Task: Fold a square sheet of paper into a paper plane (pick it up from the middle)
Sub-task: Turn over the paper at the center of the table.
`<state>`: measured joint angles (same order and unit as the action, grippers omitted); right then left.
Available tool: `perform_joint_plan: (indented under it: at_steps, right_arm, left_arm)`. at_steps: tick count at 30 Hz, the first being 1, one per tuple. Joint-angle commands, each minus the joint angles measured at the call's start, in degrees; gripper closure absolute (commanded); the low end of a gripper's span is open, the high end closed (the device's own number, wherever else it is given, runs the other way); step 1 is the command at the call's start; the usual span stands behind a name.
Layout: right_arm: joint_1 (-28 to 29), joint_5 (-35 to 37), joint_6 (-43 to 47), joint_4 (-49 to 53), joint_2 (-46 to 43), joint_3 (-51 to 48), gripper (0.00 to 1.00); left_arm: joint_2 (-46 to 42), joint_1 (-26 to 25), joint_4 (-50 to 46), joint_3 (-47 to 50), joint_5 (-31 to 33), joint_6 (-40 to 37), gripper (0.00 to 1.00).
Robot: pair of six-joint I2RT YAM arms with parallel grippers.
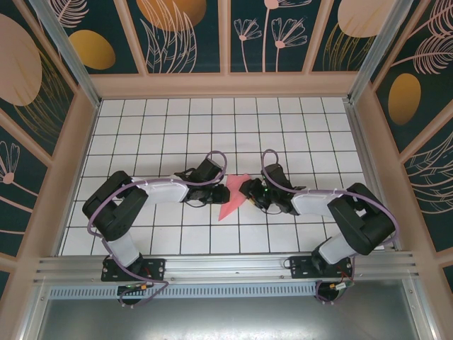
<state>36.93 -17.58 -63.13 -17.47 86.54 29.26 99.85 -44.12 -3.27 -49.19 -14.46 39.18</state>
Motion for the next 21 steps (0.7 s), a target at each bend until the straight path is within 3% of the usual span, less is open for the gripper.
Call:
perform_joint_plan:
  at_steps: [1,8,21]
  right_arm:
    - [0.3,-1.3,1.4,-2.4,1.8,2.2,0.53]
    - [0.3,-4.0,2.7,-7.3,3.5,3.3,0.51]
    - [0.1,-1.3,7.6,-9.5,7.3,6.4,0.50]
  left_arm:
    - [2.6,-0.6,1.0,-0.3,-2.1,-0.4,0.72]
    - [2.7,-0.5,1.1,-0.2,-2.2,-0.4,0.72]
    - [1.9,-0.6,1.4,0.6,-1.7,0.5,0.73]
